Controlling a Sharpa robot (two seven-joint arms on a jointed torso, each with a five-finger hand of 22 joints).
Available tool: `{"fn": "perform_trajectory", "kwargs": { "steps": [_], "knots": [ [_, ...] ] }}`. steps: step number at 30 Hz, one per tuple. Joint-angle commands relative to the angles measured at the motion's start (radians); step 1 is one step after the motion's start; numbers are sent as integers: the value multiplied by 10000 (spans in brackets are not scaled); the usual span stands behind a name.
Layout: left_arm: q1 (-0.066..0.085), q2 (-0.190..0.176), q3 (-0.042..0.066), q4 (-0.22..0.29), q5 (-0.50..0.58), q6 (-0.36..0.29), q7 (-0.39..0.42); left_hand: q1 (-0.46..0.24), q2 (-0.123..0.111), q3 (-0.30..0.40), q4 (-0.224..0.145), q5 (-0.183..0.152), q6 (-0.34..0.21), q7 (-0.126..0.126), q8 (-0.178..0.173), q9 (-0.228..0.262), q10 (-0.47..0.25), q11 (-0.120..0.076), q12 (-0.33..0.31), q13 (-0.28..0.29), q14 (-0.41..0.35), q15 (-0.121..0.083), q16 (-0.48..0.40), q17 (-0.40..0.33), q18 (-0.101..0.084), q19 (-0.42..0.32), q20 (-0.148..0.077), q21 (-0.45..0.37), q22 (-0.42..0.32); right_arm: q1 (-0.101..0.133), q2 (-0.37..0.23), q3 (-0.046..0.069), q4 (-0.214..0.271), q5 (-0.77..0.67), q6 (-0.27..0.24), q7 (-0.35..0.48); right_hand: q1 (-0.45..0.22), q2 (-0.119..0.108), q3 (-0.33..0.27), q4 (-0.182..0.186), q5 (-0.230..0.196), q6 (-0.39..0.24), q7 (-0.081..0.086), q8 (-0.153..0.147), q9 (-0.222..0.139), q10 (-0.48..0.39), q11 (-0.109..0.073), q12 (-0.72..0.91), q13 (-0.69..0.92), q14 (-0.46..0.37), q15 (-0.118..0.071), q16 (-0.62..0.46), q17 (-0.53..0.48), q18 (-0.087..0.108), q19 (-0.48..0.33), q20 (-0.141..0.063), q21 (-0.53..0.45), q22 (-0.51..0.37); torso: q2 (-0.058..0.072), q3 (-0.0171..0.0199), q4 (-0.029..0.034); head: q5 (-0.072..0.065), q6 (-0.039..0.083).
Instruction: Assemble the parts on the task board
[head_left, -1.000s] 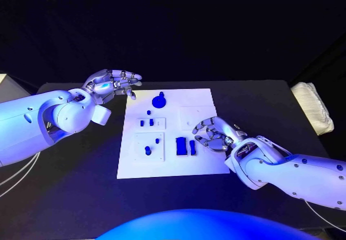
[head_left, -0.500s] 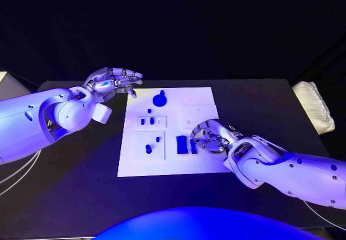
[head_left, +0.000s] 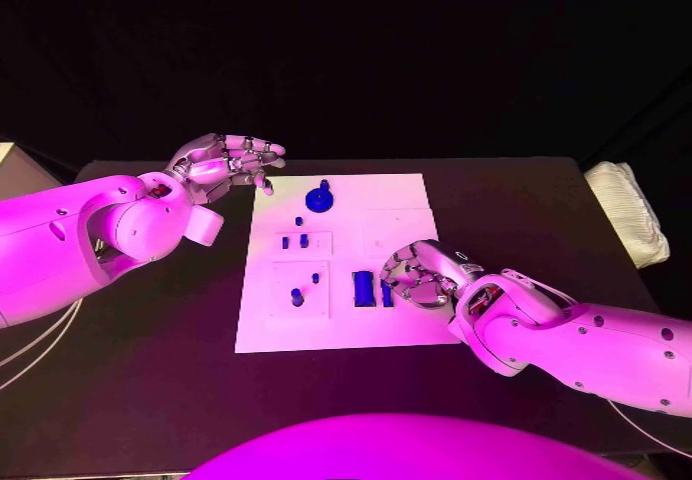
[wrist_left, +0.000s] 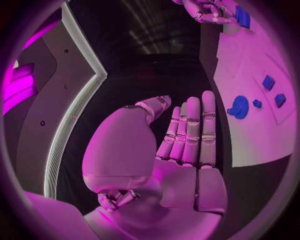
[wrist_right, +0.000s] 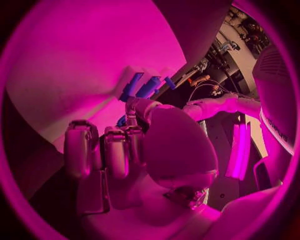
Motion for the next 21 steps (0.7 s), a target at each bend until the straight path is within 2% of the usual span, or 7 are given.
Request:
{"fn": "perform_trajectory", "kwargs": {
  "steps": [1, 9, 13, 17, 21],
  "knots": [
    [3, -2, 4, 23, -6, 162, 72, 50, 32, 46, -10, 52, -79, 214, 33, -14, -75, 23, 64, -9, -51, 22, 10, 2, 151, 59, -6, -38, -9, -30, -2, -27, -59, -244, 335, -219, -13, 88, 27, -5, 44, 73, 5, 46, 22, 695, -88, 42, 2265, 1037, -39, 23, 2617, 44, 755, 10, 44, 2169, 1, 3, 8, 1, 2],
    [3, -5, 3, 22, -6, 160, 70, 50, 32, 46, -10, 52, -79, 214, 33, -14, -75, 23, 64, -9, -51, 22, 10, 2, 151, 59, -6, -38, -9, -37, 23, -28, -91, -271, 256, -152, 5, 95, 37, -46, 50, 89, -7, 70, 37, 700, -99, 51, 2268, 1039, -50, 28, 2623, 42, 758, 1, 59, 2173, 6, 9, 0, 0, 8],
    [3, -7, 3, 27, -6, 166, 68, 50, 32, 46, -10, 52, -79, 214, 33, -14, -75, 23, 64, -9, -51, 22, 10, 2, 151, 59, -6, -38, -9, -45, 32, -30, -111, -282, 59, -99, 12, 16, 9, -138, 21, 64, -4, 85, 53, 686, -104, 13, 2252, 1033, -63, 10, 2602, 54, 747, -15, -9, 2156, 5, 1, -5, 4, 9],
    [3, -10, 3, 30, -6, 164, 66, 50, 32, 46, -10, 52, -79, 214, 33, -14, -75, 23, 64, -9, -51, 22, 10, 2, 151, 59, -6, -38, -9, -51, 40, -31, -129, -391, -122, -92, 11, -166, -48, -295, -56, -7, 35, 60, 47, 666, -74, -27, 2236, 1031, -49, 3, 2593, 60, 738, -22, -58, 2144, 6, 5, 0, 3, 5],
    [3, -11, 3, 28, -6, 162, 70, 50, 32, 46, -10, 52, -79, 214, 33, -14, -75, 23, 64, -9, -51, 22, 10, 2, 151, 59, -6, -38, -9, -54, 39, -31, -134, -499, -220, -93, 10, -214, -62, -335, -101, -5, 44, 59, 44, 658, -68, -43, 2229, 1028, -44, -5, 2585, 61, 736, -21, -68, 2142, -1, 5, 5, -6, 9]
  ]
}}
